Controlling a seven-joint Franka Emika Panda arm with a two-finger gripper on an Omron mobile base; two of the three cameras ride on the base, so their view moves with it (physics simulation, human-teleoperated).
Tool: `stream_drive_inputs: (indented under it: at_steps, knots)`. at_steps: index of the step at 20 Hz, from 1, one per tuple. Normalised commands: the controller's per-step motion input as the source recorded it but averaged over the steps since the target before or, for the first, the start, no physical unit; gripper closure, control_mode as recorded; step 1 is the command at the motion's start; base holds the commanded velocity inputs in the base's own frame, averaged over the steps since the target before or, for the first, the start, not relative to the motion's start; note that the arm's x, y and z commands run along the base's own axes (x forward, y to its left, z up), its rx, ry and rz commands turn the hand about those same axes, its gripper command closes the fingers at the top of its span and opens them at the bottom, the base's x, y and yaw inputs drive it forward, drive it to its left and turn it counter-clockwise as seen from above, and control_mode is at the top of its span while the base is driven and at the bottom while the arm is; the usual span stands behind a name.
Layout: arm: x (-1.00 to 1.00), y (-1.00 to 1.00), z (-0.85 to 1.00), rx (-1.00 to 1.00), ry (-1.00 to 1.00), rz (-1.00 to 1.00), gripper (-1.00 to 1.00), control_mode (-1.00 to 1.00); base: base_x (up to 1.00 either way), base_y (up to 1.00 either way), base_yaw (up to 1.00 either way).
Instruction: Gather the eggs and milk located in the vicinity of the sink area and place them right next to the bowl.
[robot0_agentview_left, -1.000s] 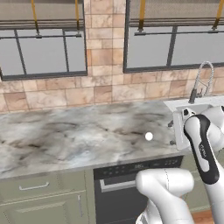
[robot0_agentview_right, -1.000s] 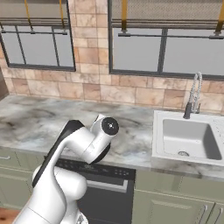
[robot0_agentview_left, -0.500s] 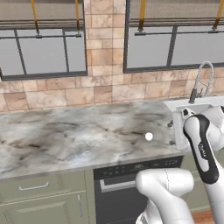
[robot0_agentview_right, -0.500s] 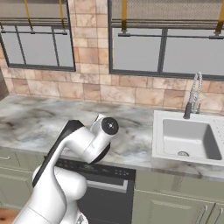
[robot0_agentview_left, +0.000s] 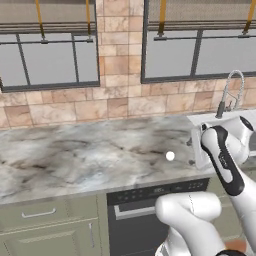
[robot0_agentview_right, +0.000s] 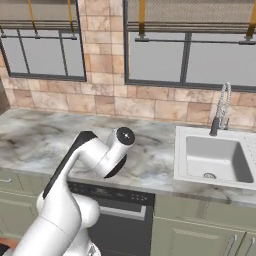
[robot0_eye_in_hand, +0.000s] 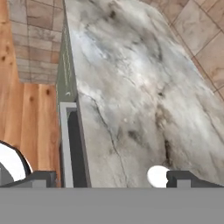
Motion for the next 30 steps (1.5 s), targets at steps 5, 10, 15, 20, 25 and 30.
stream_drive_inputs:
  at_steps: [5, 10, 15, 20, 25, 30]
  knots:
    - [0.21, 0.0, -0.06, 0.0, 0.08, 0.02, -1.0, -1.0, 0.0, 0.0, 0.0]
    - [0.12, -0.01, -0.05, 0.0, 0.0, 0.02, -1.0, -1.0, 0.0, 0.0, 0.0]
    - [0.2, 0.0, -0.2, 0.0, 0.01, 0.03, -1.0, -1.0, 0.0, 0.0, 0.0]
    - [0.25, 0.0, -0.35, 0.0, 0.0, 0.0, -1.0, -1.0, 0.0, 0.0, 0.0]
    - [0.3, 0.0, -0.33, 0.0, 0.0, 0.0, -1.0, -1.0, 0.0, 0.0, 0.0]
    - [0.33, 0.0, -0.21, 0.0, 0.0, 0.0, -1.0, -1.0, 0.0, 0.0, 0.0]
